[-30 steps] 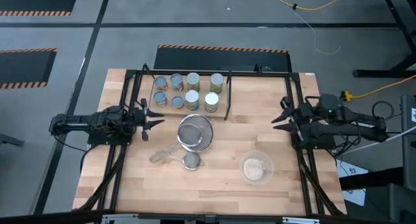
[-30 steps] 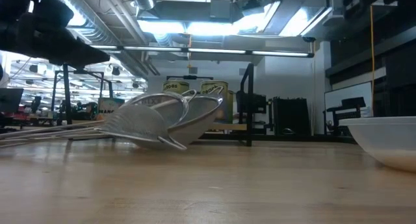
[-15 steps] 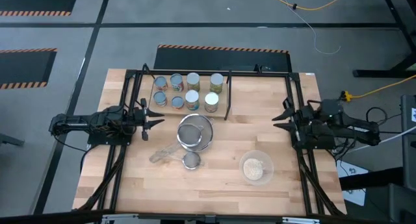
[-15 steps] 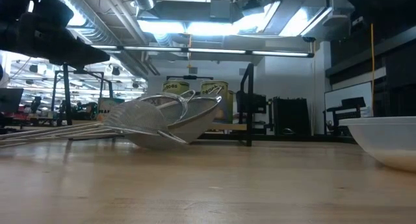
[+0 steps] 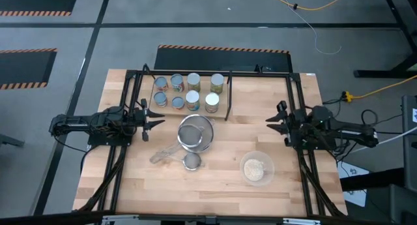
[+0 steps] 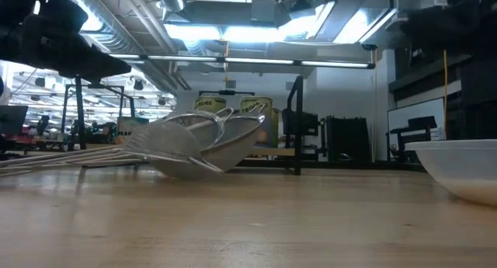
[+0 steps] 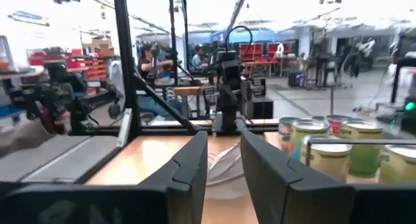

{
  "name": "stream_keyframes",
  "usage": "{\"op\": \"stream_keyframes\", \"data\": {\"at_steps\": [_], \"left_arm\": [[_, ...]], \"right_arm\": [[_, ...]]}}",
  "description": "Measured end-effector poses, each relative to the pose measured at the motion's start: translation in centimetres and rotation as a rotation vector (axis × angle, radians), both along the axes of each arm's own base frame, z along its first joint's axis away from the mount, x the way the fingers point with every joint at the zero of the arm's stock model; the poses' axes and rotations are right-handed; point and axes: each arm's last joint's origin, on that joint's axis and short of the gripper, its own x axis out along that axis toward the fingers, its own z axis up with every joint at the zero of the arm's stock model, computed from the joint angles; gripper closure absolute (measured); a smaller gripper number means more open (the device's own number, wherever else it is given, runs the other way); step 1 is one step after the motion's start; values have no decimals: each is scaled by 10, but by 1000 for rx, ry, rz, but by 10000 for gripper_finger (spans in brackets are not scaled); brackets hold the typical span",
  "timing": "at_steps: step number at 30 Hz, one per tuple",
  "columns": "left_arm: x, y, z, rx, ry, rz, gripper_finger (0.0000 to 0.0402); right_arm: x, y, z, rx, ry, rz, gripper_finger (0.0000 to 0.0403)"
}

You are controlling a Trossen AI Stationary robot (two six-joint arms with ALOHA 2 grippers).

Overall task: Pick and place cans onto a shelf
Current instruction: Return to Home Position

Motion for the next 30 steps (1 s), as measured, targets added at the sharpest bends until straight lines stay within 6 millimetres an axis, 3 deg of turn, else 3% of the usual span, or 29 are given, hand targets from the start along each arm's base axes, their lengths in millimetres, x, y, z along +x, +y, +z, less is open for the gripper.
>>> {"op": "stream_keyframes", "data": {"at_steps": [10, 19, 30], "left_arm": [[0, 0, 0, 0, 0, 0, 315], [0, 0, 0, -7, -1, -1, 315], [0, 0, 0, -45, -5, -2, 315]], "right_arm": [[5, -4, -15, 9, 0, -125, 305], [6, -4, -28, 12, 129, -127, 305], [6, -4, -28, 12, 128, -129, 305]]}}
